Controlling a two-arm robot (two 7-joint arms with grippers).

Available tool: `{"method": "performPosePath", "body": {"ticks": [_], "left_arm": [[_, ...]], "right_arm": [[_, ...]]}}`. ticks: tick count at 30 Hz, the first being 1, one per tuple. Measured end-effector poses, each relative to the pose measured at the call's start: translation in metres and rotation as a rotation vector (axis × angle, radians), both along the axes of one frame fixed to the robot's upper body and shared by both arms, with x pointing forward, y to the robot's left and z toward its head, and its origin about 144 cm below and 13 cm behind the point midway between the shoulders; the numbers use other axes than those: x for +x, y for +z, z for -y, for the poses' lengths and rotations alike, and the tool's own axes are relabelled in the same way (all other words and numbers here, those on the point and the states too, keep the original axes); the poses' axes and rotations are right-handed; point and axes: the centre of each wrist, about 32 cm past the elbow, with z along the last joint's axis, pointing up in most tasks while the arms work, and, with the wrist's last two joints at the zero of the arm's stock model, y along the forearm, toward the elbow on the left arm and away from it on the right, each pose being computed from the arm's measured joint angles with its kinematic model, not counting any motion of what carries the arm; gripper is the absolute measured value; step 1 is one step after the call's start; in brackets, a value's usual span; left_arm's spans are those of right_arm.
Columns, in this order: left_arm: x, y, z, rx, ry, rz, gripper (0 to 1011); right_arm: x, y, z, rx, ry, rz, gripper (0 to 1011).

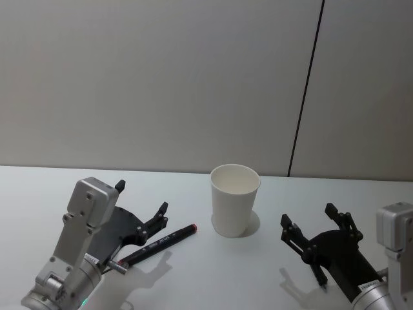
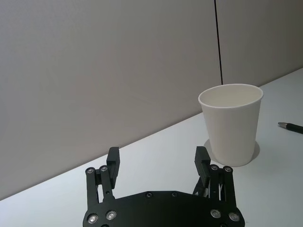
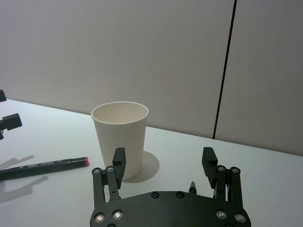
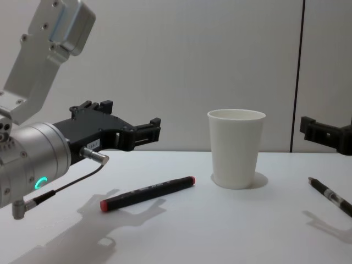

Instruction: Place the pen into the pen holder.

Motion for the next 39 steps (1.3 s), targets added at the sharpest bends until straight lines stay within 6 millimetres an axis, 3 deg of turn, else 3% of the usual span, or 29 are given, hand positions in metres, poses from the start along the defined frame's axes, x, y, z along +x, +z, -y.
{"method": "performPosePath", "body": {"ticks": [39], "left_arm": [[0.0000,0.0000,0.0000,0.000,0.000,0.000,1000]], "right_arm": [[0.0000,0.0000,-0.0001,0.000,0.000,0.000,1001]]}}
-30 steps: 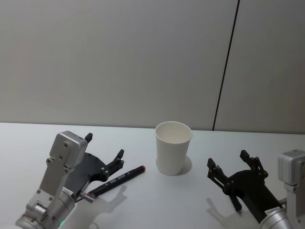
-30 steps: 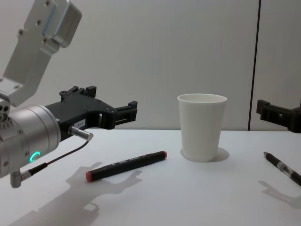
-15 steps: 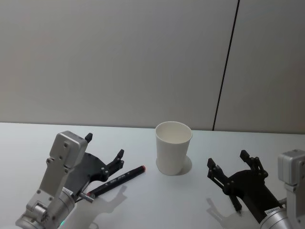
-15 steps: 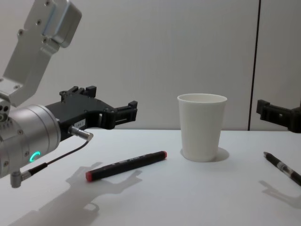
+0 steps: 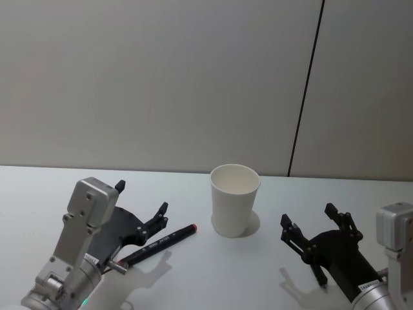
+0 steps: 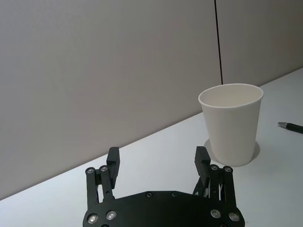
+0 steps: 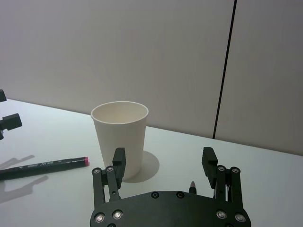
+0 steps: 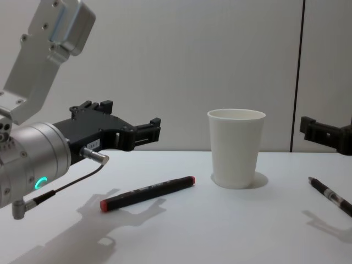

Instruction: Place the pen into the pen holder.

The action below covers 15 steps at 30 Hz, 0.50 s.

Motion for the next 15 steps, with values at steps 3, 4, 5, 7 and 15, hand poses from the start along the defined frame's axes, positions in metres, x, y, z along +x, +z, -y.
{"method": "performPosePath", "body": {"ticks": [3,4,5,7,15], "left_arm": [[0.0000,0.0000,0.0000,0.000,0.000,0.000,1000],[0.0000,0.0000,0.0000,0.000,0.000,0.000,1000],[0.0000,0.0000,0.0000,0.000,0.000,0.000,1000],[0.0000,0.0000,0.0000,0.000,0.000,0.000,1000],[0.0000,0.0000,0.0000,0.000,0.000,0.000,1000]], "right_arm": [[0.0001,0.0001,0.0001,0.000,0.000,-0.001,1001],[0.0003,-0.0001,0.0004,-0.001,0.001,-0.003,1001],[0.0005,-0.0002,0.0006,-0.001,0.001,-0.004,1001],[0.0008,-0.0005,0.0015,-0.002,0.001,-0.007,1001],[0.0008,-0.0012,0.0063,-0.010,-0.007,-0.021,1001]]}}
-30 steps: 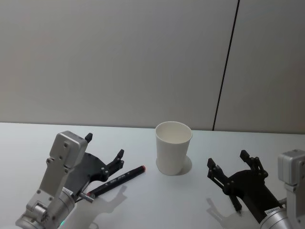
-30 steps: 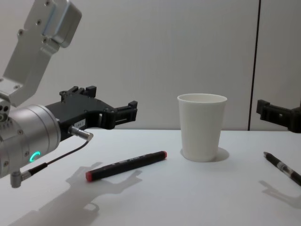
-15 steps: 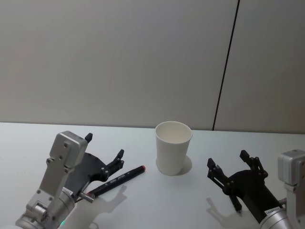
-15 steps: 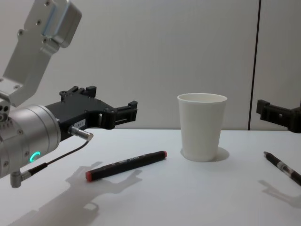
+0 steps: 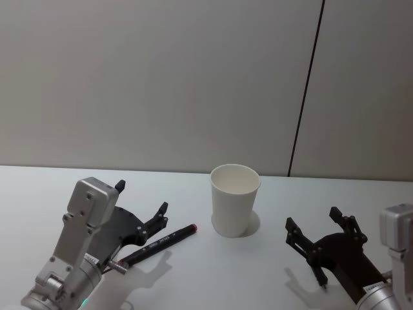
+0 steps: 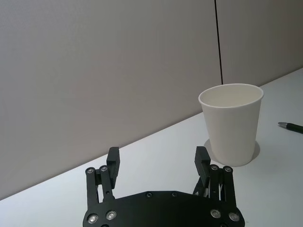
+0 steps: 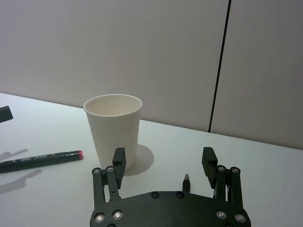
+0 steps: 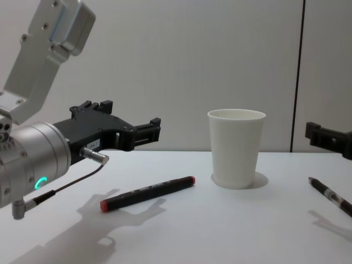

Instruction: Place the pen into the pen holder.

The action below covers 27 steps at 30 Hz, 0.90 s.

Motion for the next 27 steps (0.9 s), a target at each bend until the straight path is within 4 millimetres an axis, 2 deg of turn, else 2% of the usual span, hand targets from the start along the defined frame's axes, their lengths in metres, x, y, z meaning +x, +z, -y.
{"method": "performPosePath", "body": {"ticks": [15,27], "left_arm": [[0.000,0.000,0.000,0.000,0.000,0.000,1000],[0.000,0.000,0.000,0.000,0.000,0.000,1000]], "right_arm": [[-0.011,0.002,0.004,-0.010,-0.037,-0.053,1001],[-0.017,0.011,-0.005,-0.029,-0.116,-0.142,1001]]}}
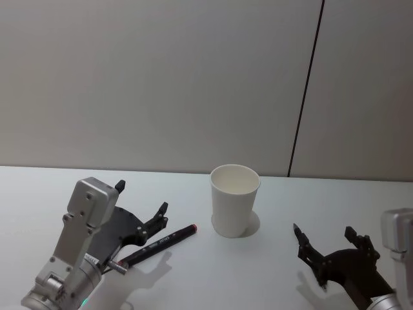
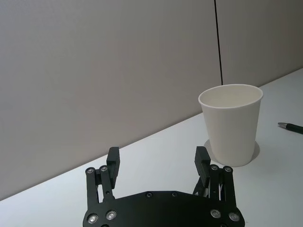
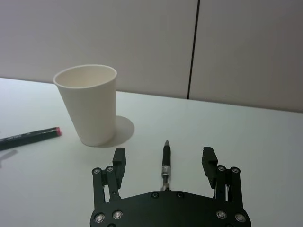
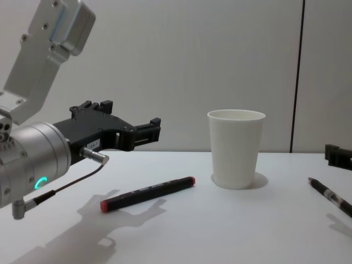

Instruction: Place the pen into the pen holder.

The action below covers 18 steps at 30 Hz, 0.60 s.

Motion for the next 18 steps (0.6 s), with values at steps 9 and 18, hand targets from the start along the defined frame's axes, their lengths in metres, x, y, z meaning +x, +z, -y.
{"method": "performPosePath", "body": {"ticks": [9,18], "left_arm": [[0.000,0.000,0.000,0.000,0.000,0.000,1000],[0.000,0.000,0.000,0.000,0.000,0.000,1000]], "right_arm": [[0.002,0.008,-0.009,-0.031,-0.048,-0.065,1001],[0.012,0.015,-0.018,-0.061,-0.088,-0.134,1001]]}}
